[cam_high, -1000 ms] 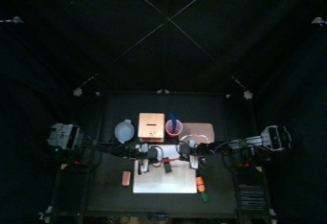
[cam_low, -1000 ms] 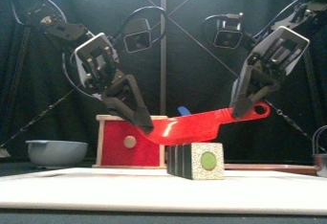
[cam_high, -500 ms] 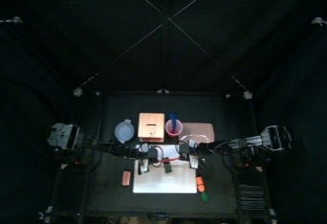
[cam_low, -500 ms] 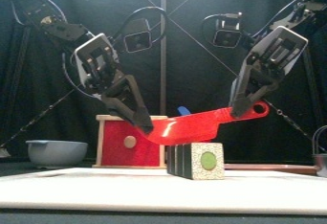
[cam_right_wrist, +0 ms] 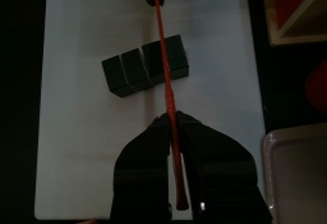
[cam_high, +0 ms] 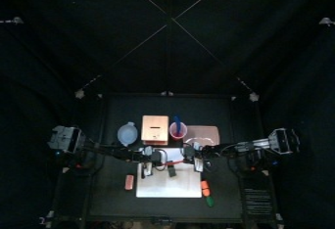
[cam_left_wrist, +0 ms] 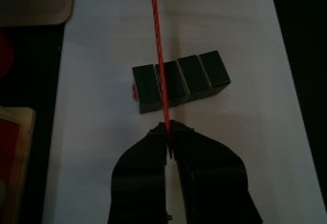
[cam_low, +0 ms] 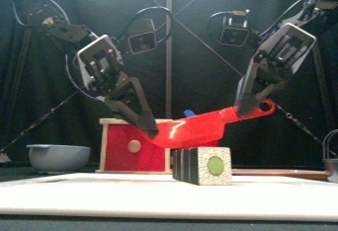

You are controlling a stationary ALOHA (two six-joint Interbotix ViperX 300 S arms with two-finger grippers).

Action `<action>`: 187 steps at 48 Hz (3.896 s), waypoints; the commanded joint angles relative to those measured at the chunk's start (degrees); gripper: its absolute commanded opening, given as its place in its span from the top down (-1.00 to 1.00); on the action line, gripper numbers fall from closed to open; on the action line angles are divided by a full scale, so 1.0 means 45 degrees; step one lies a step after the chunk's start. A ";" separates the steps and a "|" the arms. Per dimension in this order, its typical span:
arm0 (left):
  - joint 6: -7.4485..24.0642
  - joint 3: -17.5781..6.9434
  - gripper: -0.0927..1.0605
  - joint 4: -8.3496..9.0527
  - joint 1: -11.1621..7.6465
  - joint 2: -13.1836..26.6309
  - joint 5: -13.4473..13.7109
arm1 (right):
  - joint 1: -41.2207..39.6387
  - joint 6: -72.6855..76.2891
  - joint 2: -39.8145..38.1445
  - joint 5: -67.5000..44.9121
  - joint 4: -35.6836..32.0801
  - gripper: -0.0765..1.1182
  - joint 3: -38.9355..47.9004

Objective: Place sushi on board then cut the sushi with the knife then place the pieces on the plate
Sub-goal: Cut the sushi into 4 pieces

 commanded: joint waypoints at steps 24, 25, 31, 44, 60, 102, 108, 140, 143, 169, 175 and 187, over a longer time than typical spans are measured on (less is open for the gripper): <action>-0.0020 -0.0430 0.15 0.0000 -0.0098 -0.0273 -0.0156 | -0.0156 0.0020 -0.0195 -0.0059 0.0078 0.20 -0.0156; -0.0020 -0.0430 0.15 0.0020 -0.0098 -0.0273 -0.0156 | -0.0156 0.0020 -0.0195 -0.0059 0.0078 0.20 -0.0156; -0.0020 -0.0430 0.15 0.0000 -0.0117 -0.0273 -0.0156 | -0.0156 0.0020 -0.0176 -0.0039 0.0098 0.20 -0.0137; -0.0039 -0.0410 0.15 -0.0059 -0.0156 -0.0234 -0.0156 | -0.0137 0.0020 0.0078 -0.0039 0.0117 0.20 -0.0137; -0.0039 -0.0449 0.15 -0.0039 -0.0098 -0.0059 -0.0156 | -0.0273 0.0020 0.0215 -0.0059 0.0059 0.20 -0.0176; -0.0020 -0.0586 0.15 0.0000 0.0469 0.0801 -0.0195 | -0.0391 0.0039 0.1602 -0.0137 0.0137 0.20 -0.0234; 0.0000 -0.0664 0.15 0.0000 0.0586 0.0977 -0.0195 | -0.0430 0.0020 0.1953 -0.0156 0.0117 0.20 -0.0332; 0.0020 -0.0703 0.15 0.0371 0.1016 0.0840 -0.0156 | -0.1074 0.0020 0.1699 0.0059 -0.0312 0.20 -0.0664; 0.0020 -0.0703 0.15 0.0371 0.0996 0.0801 -0.0137 | -0.1035 0.0020 0.1680 0.0137 -0.0254 0.20 -0.0664; 0.0000 -0.0645 0.15 0.0859 0.0020 -0.0645 -0.0137 | -0.0820 0.0039 -0.0117 0.0957 -0.0195 0.20 -0.0820; -0.0020 -0.0703 0.15 0.0840 -0.0371 -0.0547 -0.0156 | -0.0547 0.0059 -0.0391 0.0977 -0.0137 0.20 -0.0684; -0.0020 -0.0723 0.15 0.0566 -0.0547 -0.0156 -0.0195 | -0.0312 0.0039 -0.0332 0.0957 0.0332 0.20 -0.0449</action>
